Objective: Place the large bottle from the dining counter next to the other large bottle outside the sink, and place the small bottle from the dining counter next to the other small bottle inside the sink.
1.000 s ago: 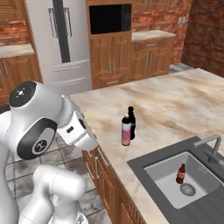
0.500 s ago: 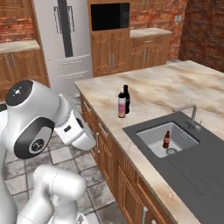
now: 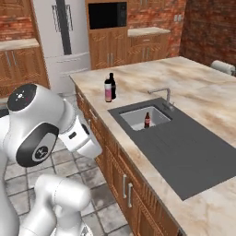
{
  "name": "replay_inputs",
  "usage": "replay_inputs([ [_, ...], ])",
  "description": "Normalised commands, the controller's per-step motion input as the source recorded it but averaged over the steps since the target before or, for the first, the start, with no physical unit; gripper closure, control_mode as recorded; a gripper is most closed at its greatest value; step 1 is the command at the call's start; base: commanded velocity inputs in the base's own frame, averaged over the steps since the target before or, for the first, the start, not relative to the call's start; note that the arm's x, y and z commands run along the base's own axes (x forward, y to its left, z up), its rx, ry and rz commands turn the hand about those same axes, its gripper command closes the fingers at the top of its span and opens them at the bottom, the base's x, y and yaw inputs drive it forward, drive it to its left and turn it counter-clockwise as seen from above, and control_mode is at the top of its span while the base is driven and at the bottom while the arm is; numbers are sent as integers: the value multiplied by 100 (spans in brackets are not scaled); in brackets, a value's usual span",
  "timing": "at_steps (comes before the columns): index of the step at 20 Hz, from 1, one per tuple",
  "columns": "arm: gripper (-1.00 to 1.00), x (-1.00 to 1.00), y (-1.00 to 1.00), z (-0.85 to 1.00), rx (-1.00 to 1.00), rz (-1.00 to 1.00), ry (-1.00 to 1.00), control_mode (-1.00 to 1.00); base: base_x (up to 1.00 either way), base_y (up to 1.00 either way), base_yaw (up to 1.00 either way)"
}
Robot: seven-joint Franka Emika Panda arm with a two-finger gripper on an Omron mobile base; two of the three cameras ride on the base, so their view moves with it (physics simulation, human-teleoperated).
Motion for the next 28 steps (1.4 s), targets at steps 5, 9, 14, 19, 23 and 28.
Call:
replay_inputs([
  [5, -100, 0, 0, 0, 0, 0, 0, 100, -73, -100, 4],
  [9, -100, 0, 0, 0, 0, 0, 0, 100, -50, -100, 5],
  [14, -100, 0, 0, 0, 0, 0, 0, 100, -39, -100, 5],
  [19, -100, 0, 0, 0, 0, 0, 0, 100, -12, -81, 11],
  [23, -100, 0, 0, 0, 0, 0, 0, 100, -16, -86, 10],
  [28, -100, 0, 0, 0, 0, 0, 0, 100, -81, -69, 3],
])
